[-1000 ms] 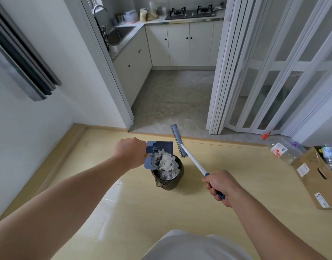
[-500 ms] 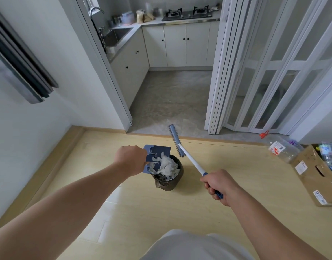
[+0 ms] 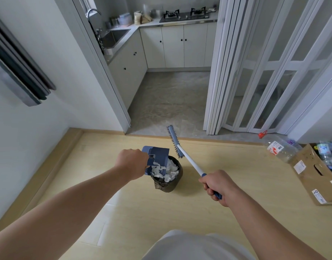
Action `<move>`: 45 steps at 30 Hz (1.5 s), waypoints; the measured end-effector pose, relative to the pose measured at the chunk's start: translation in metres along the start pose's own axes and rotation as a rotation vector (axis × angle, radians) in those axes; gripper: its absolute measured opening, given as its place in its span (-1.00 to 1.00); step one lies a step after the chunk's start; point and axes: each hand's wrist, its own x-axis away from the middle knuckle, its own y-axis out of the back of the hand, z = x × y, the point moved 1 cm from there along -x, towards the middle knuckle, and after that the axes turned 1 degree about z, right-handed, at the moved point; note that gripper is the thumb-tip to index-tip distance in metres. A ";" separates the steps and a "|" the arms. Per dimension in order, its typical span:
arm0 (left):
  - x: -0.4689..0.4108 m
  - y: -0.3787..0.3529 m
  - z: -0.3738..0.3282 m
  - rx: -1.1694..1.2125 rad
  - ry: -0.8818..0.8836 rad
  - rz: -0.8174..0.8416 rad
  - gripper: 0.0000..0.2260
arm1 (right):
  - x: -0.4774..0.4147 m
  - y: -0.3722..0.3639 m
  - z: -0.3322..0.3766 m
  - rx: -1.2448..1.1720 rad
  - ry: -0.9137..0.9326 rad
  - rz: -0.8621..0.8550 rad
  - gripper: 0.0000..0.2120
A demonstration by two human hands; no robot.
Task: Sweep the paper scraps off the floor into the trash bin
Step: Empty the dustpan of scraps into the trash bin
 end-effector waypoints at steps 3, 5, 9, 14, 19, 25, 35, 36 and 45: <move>0.000 0.002 0.002 -0.011 -0.013 -0.002 -0.86 | 0.000 -0.001 0.001 0.000 0.001 0.003 -0.92; -0.001 0.004 0.003 -0.013 -0.020 -0.001 -0.87 | 0.000 0.000 0.001 0.001 0.001 0.001 -0.91; -0.002 0.006 0.001 -0.064 -0.078 0.022 -0.91 | -0.001 0.000 0.001 0.005 -0.001 -0.006 -0.90; -0.004 0.005 -0.002 -0.078 -0.102 0.030 -0.85 | -0.002 0.000 0.002 0.007 -0.003 -0.009 -0.90; -0.010 0.012 -0.001 -0.077 -0.073 0.020 -0.83 | -0.003 0.001 0.003 0.008 -0.001 -0.009 -0.89; -0.012 0.016 0.000 -0.135 -0.098 0.008 -0.85 | -0.005 0.001 0.004 0.007 0.003 -0.009 -0.88; -0.015 0.024 0.016 -0.079 -0.019 -0.066 -0.84 | -0.008 -0.001 0.007 0.008 -0.009 -0.017 -0.91; -0.016 0.025 0.019 -0.070 -0.002 -0.081 -0.84 | -0.008 -0.002 0.008 0.010 -0.011 -0.019 -0.91; -0.010 0.042 0.039 0.111 0.177 -0.139 -0.72 | -0.001 -0.006 0.019 -0.021 0.016 -0.007 -0.89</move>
